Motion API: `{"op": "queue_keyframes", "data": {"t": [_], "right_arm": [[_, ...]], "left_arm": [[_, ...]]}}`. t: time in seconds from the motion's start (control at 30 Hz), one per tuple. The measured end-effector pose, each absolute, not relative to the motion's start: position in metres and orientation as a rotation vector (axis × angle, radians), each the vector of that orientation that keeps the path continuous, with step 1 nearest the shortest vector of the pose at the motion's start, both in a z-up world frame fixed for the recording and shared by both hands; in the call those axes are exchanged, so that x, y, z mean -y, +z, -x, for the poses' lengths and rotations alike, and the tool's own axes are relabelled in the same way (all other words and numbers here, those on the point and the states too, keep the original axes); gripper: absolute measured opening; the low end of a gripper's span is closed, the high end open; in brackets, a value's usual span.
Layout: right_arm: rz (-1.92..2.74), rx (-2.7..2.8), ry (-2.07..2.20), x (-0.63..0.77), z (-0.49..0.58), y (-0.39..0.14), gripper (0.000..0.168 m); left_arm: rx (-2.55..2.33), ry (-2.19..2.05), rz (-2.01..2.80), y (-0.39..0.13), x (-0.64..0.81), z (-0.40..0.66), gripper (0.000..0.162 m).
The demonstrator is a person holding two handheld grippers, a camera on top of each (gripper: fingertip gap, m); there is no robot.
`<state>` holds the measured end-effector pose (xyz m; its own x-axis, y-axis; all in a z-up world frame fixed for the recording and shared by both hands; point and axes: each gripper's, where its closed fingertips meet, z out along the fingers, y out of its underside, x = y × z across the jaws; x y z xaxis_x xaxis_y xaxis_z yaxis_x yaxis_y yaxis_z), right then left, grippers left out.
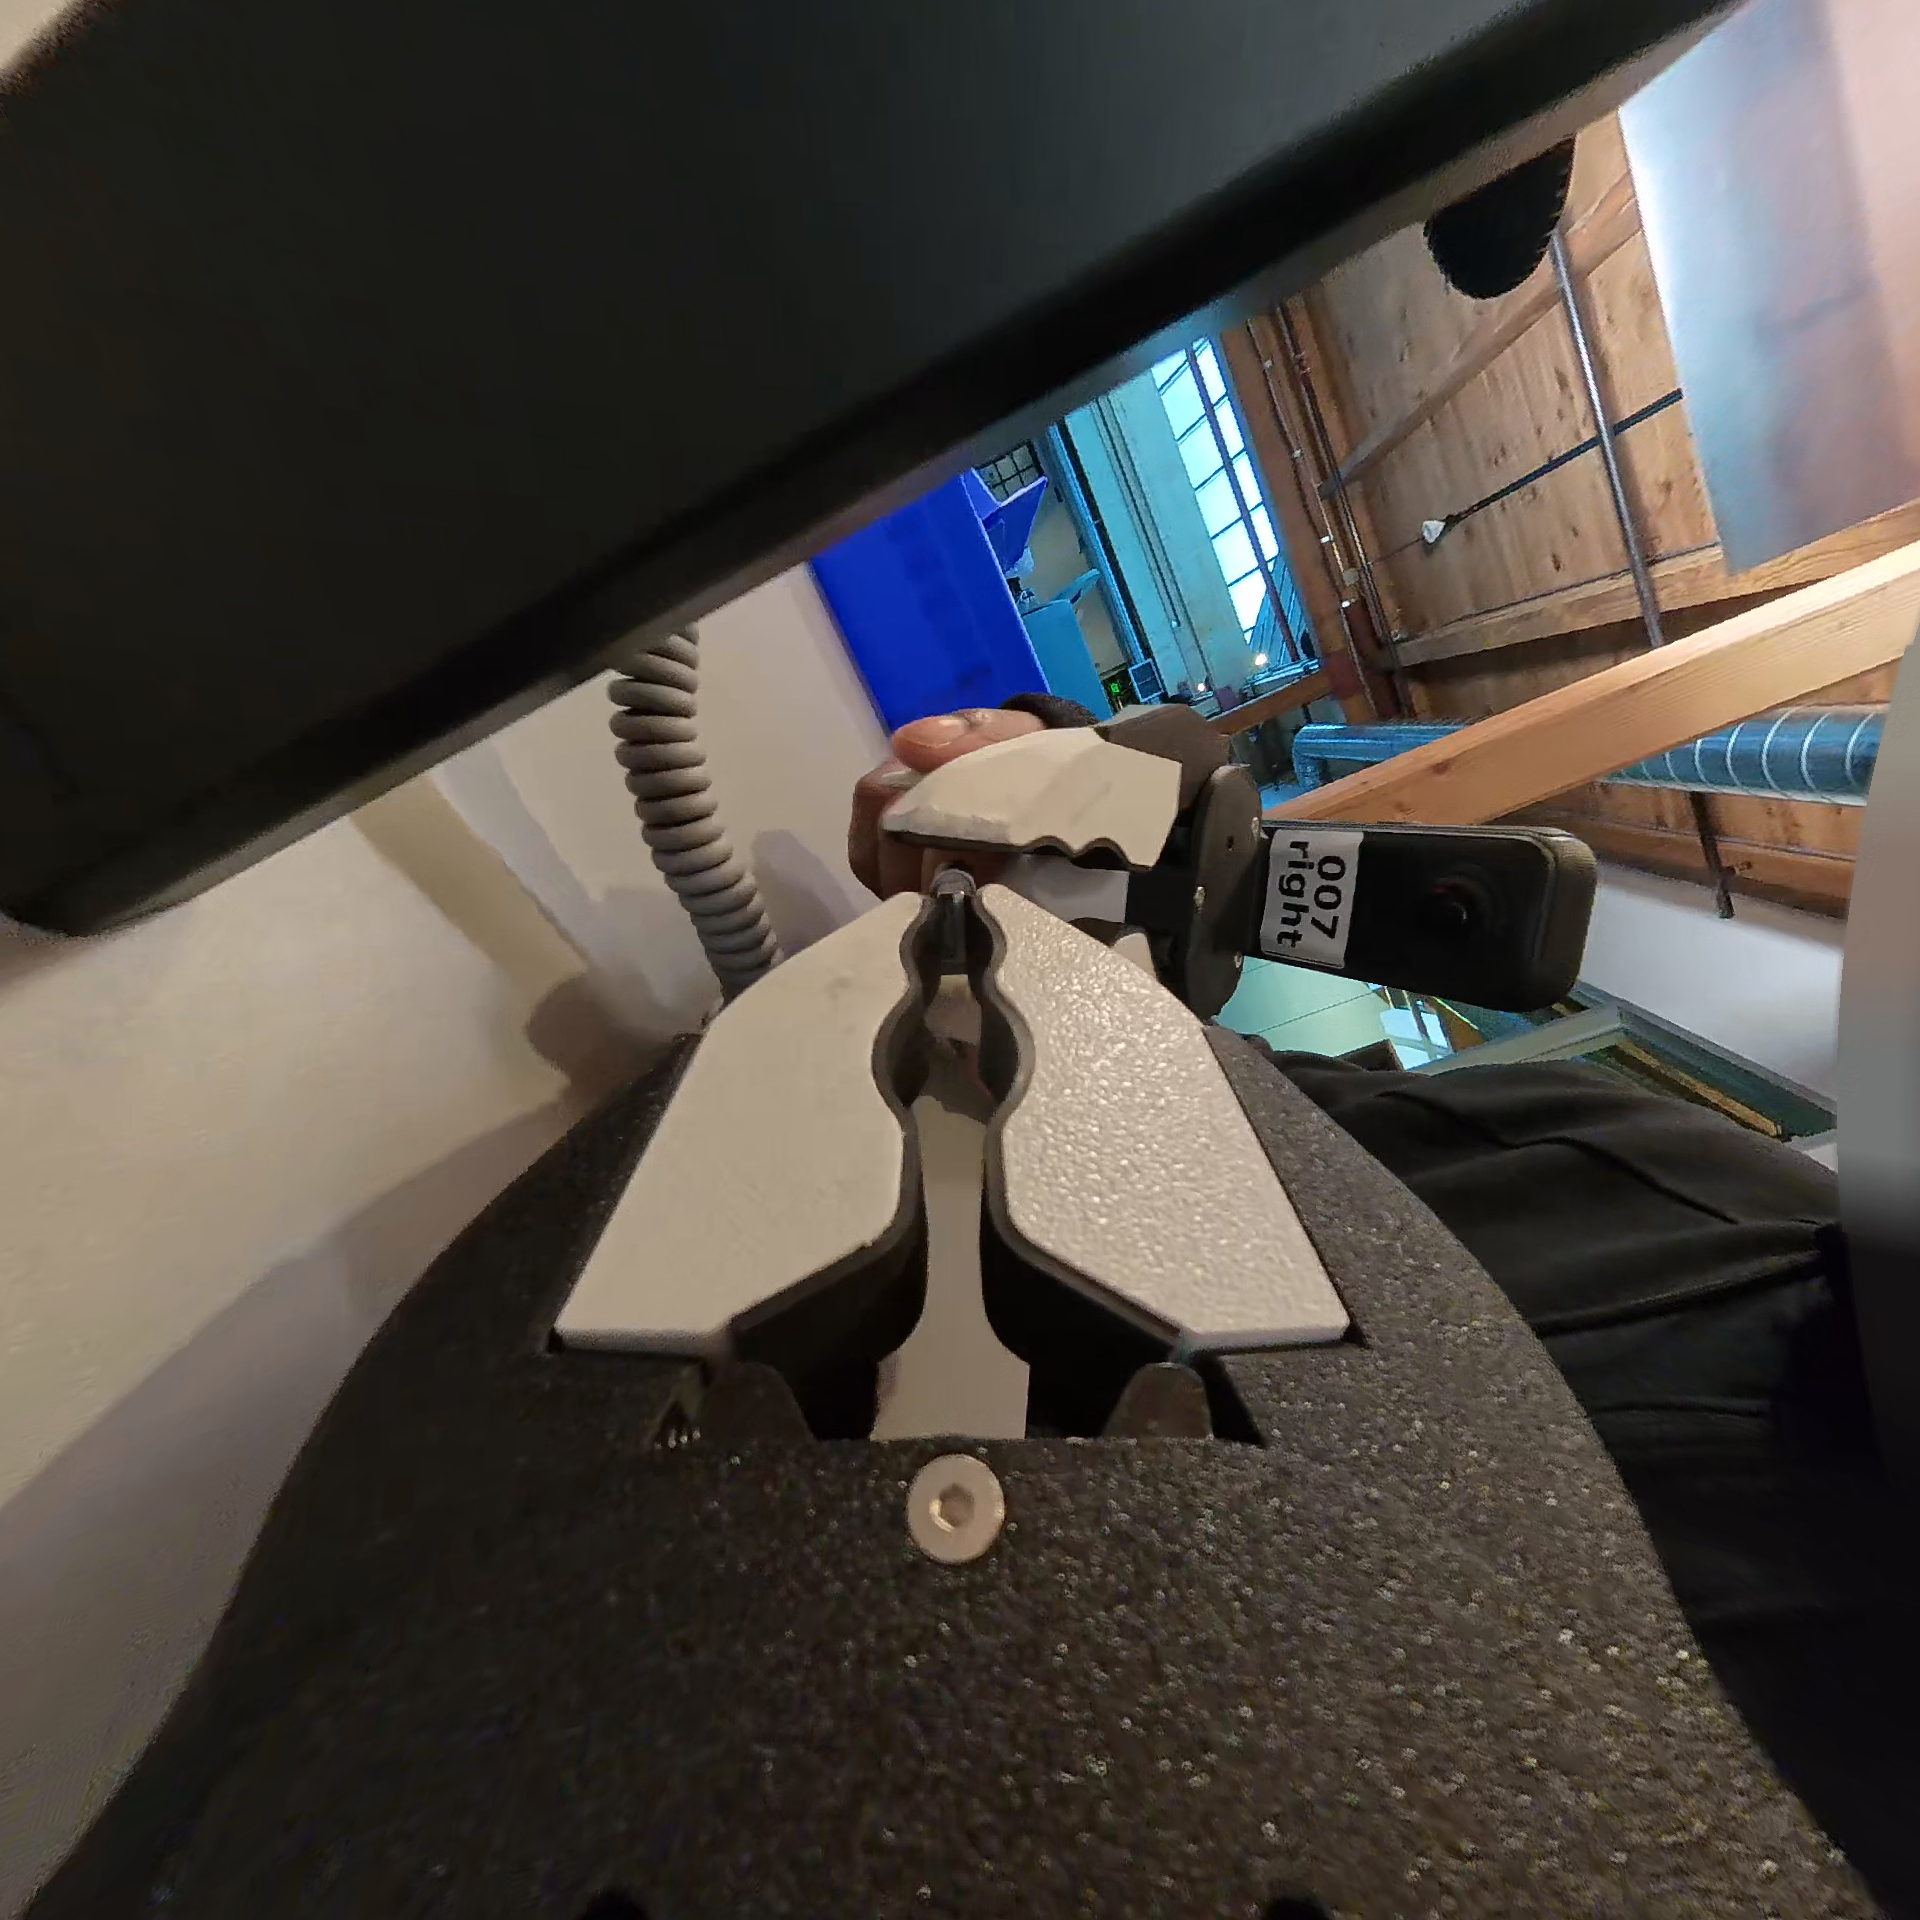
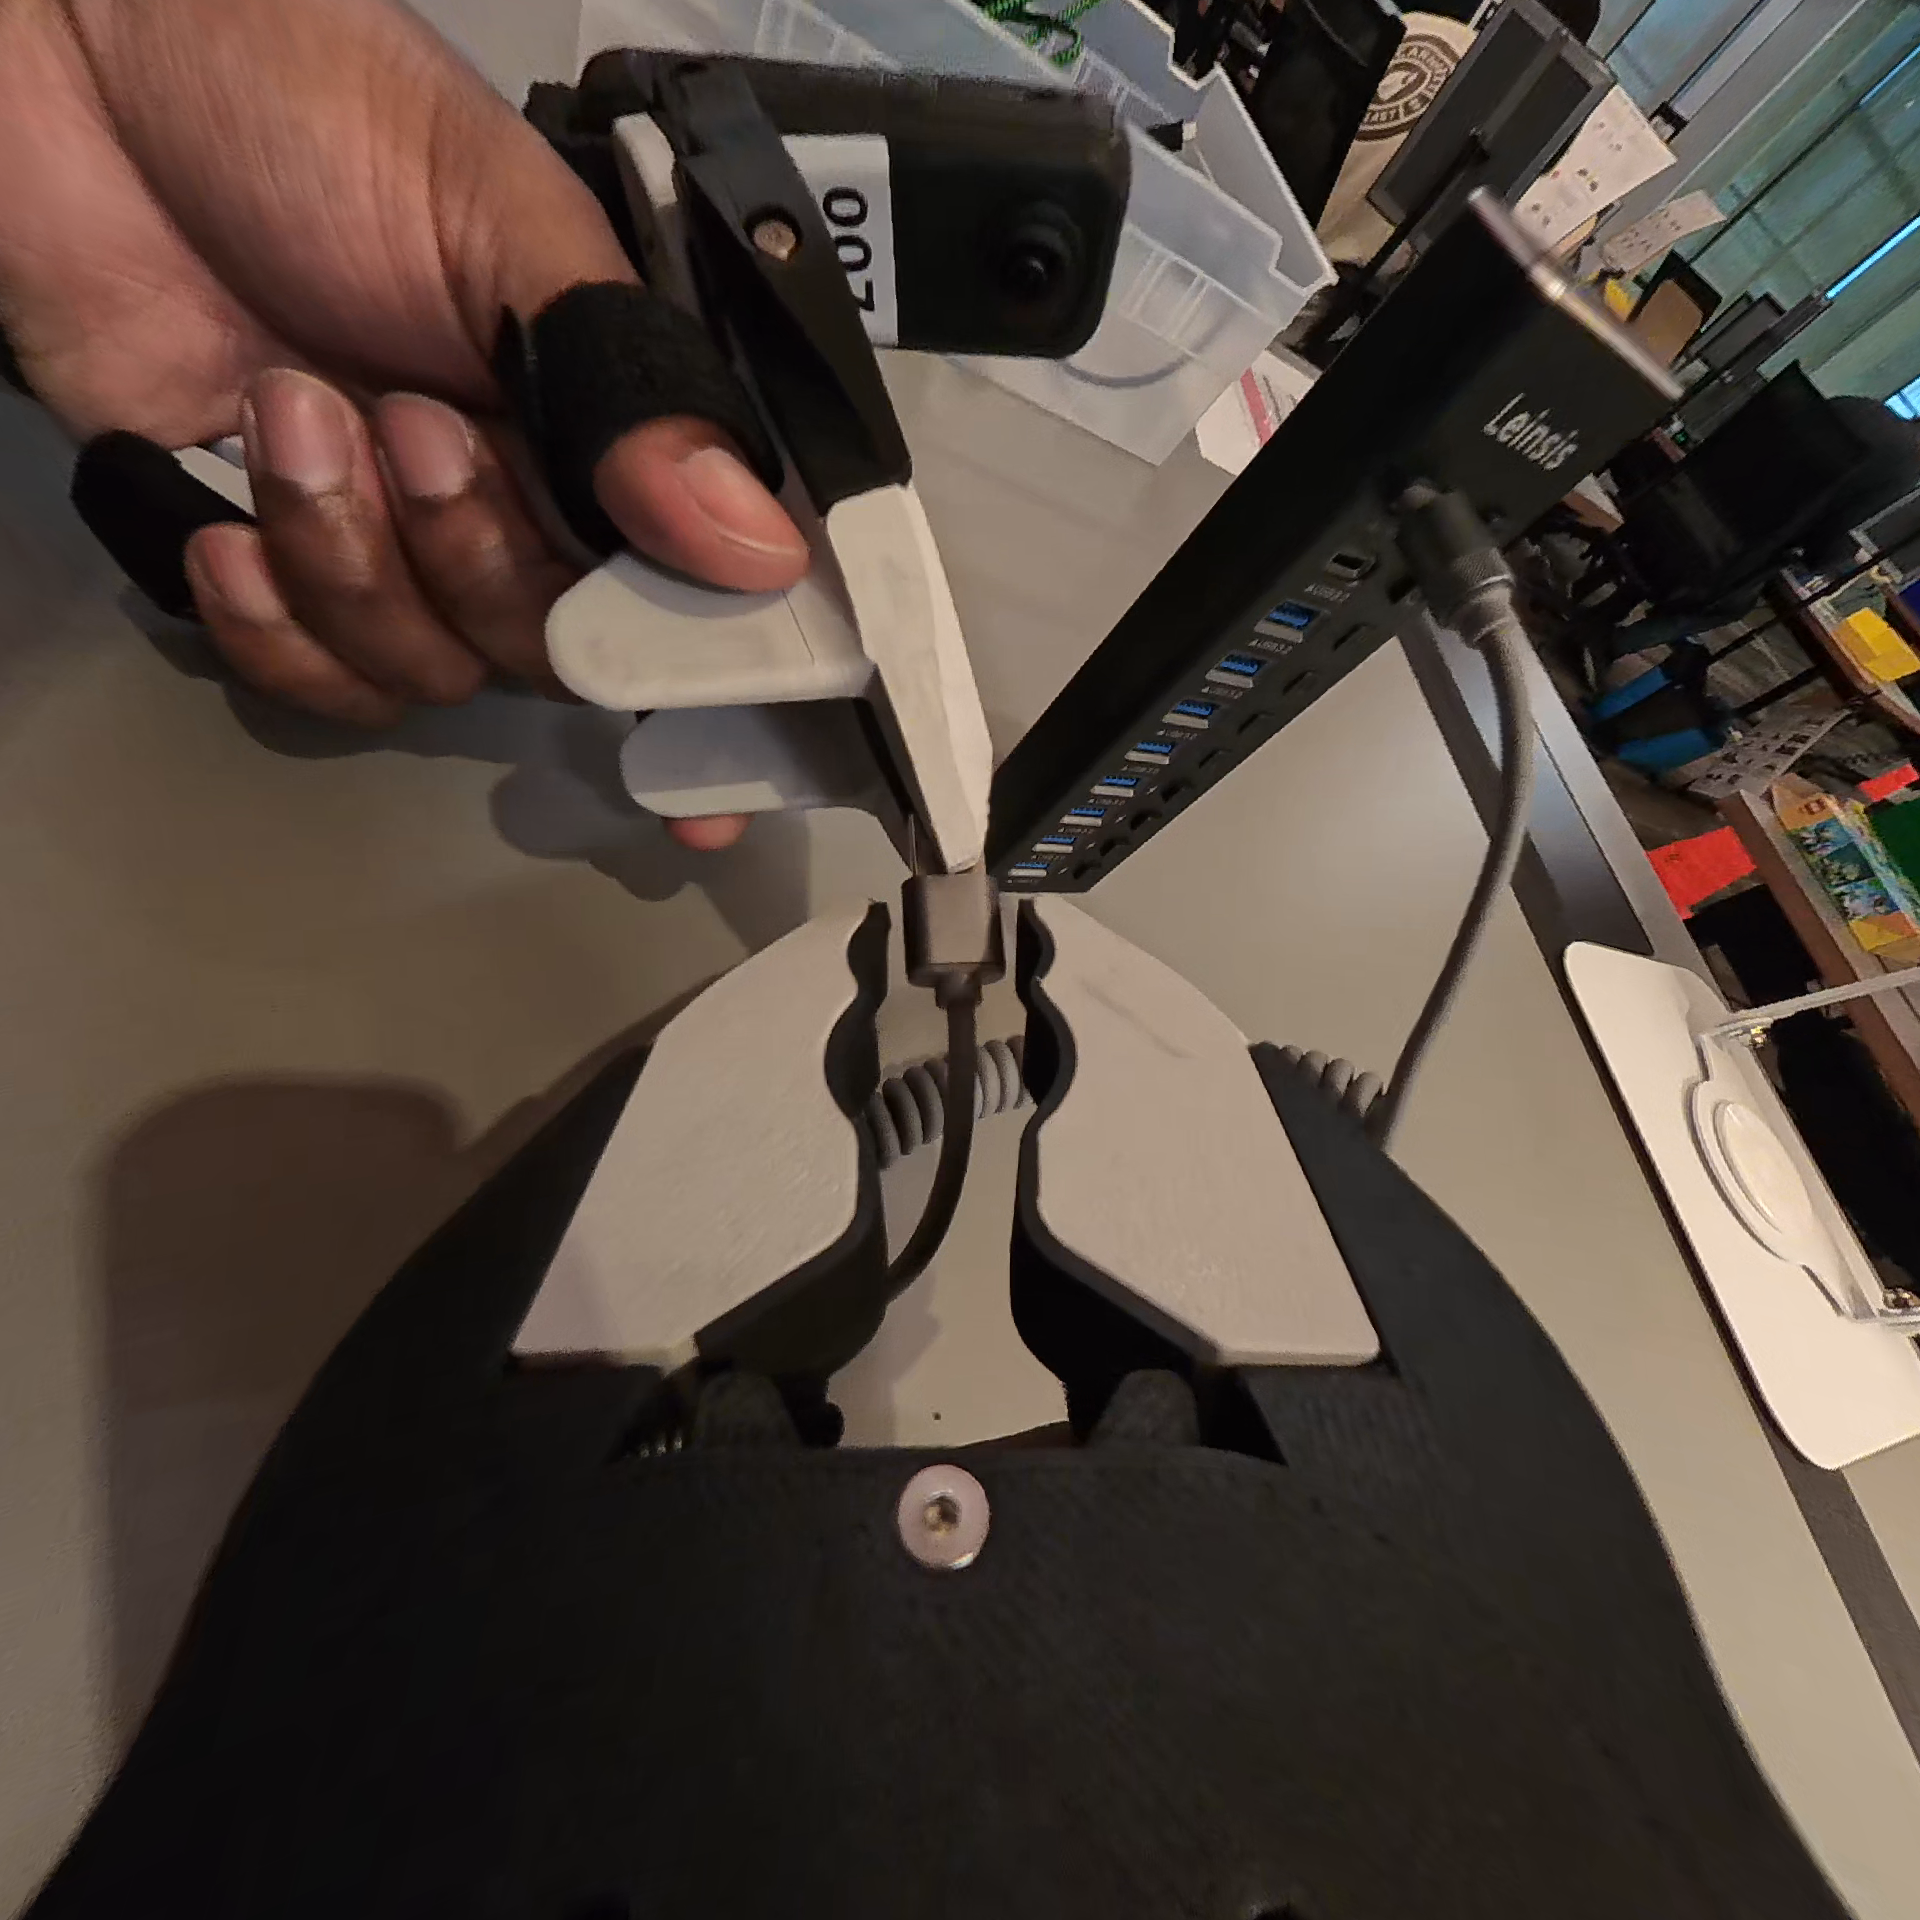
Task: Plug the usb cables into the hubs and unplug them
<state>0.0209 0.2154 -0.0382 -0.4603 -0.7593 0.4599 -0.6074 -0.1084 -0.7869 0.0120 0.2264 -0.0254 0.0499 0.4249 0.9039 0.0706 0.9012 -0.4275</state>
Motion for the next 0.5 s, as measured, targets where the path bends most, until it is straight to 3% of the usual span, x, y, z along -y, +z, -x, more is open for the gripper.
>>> {"op": "queue_keyframes", "data": {"t": [0.5], "right_arm": [[1.608, -2.071, -1.545, -0.215, -0.018, -0.049, 0.016]], "left_arm": [[1.556, 0.307, 0.437, -0.033, -0.226, -0.01, 0.004]]}}
